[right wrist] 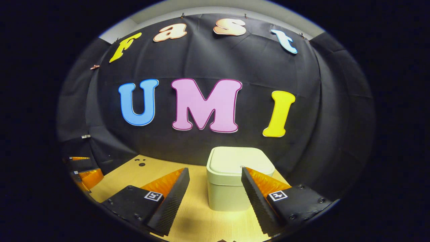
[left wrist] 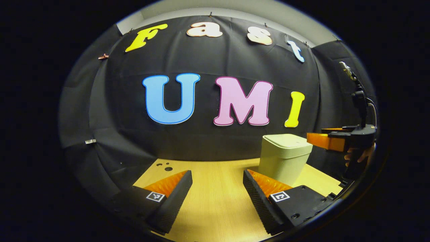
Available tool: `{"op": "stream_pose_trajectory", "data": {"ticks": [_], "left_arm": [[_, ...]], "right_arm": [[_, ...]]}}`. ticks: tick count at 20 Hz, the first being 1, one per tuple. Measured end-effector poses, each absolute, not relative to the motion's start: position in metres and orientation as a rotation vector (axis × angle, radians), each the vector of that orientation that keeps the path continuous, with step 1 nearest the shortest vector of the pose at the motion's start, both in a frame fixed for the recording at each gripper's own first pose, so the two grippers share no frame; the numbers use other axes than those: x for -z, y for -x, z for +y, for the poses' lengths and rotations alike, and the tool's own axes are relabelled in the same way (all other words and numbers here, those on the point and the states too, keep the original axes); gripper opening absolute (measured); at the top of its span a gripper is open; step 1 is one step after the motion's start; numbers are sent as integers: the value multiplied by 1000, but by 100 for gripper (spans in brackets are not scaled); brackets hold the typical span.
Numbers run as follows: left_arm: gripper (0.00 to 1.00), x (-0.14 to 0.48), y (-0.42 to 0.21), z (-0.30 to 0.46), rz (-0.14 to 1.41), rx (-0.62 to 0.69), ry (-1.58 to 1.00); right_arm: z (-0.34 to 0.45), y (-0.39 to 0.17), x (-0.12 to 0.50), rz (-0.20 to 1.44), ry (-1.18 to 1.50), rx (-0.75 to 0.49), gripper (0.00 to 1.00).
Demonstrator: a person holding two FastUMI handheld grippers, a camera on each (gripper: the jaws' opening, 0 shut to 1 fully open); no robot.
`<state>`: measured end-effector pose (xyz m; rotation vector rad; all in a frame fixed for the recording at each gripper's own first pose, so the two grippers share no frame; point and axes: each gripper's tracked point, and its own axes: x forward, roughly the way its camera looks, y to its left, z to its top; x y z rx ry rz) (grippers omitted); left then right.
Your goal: Press the lid of the desktop garbage bin to open it, pick up the crumpled paper on the desktop and throw it into the bin, then pick up the pop can on the desktop and drop it into the bin, and finally close the garbage bin lid.
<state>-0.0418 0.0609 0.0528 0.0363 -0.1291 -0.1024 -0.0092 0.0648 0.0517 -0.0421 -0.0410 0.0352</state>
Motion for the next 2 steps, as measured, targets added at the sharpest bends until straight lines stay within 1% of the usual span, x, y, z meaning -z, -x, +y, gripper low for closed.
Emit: {"op": "stream_pose_trajectory", "data": {"ticks": [2], "left_arm": [[98,-50,43,56,-139,115,-36]], "right_arm": [[69,25,-51,-55,46,-38,98]]}}
